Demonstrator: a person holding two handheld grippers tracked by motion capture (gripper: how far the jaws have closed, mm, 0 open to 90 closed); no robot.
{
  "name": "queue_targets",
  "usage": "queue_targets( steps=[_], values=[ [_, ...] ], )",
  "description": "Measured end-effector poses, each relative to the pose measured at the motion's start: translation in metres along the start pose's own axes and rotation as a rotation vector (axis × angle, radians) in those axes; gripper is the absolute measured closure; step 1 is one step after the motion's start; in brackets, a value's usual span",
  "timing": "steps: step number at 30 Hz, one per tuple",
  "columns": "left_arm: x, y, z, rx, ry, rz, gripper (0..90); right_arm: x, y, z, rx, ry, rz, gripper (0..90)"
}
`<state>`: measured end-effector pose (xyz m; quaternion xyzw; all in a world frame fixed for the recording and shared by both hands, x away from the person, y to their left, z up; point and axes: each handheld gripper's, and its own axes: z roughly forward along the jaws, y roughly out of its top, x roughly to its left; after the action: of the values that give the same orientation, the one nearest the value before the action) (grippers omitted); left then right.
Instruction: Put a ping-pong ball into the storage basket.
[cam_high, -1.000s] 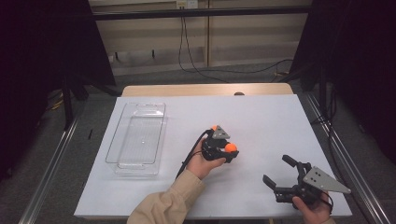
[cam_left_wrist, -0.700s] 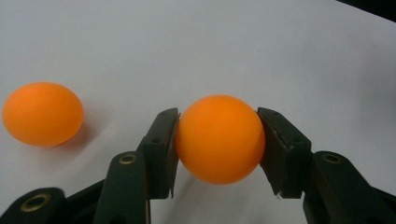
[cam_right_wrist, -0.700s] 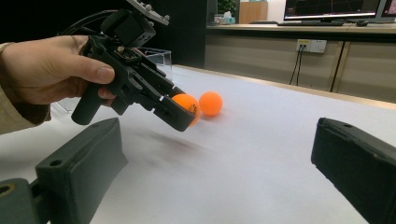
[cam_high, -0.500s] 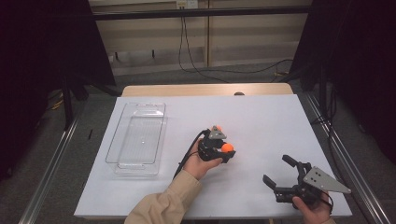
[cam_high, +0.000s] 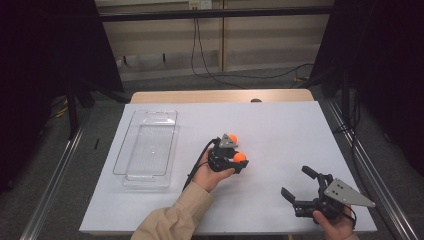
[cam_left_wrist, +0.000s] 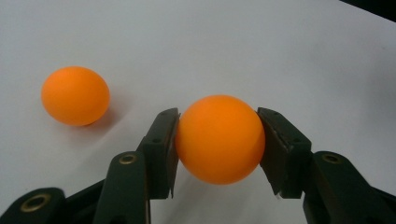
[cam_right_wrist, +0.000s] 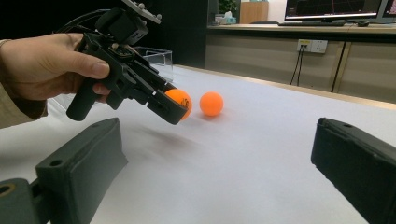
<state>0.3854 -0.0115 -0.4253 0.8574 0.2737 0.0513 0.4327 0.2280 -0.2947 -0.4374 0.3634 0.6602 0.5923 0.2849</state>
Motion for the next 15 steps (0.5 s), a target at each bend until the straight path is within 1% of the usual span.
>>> queue_targets(
  steps=[8,12,14,15],
  values=[
    [0.0017,-0.0015,-0.0037,0.004,0.007,-0.004,50.9,-0.0003,0.0003,0.0001,-0.002,0.0,-0.007,1.8],
    [0.0027,-0.0024,-0.0057,0.0,0.01,-0.013,50.9,-0.0002,0.0003,0.0001,-0.002,0.001,-0.005,1.8],
    [0.0034,-0.0023,-0.0069,0.003,0.014,-0.008,50.9,-0.0002,0.0003,0.0001,-0.002,0.001,-0.005,1.8],
    [0.0036,-0.0024,-0.0072,-0.004,0.014,-0.01,50.9,-0.0003,0.0004,0.0,-0.003,0.001,-0.006,1.8]
  ],
)
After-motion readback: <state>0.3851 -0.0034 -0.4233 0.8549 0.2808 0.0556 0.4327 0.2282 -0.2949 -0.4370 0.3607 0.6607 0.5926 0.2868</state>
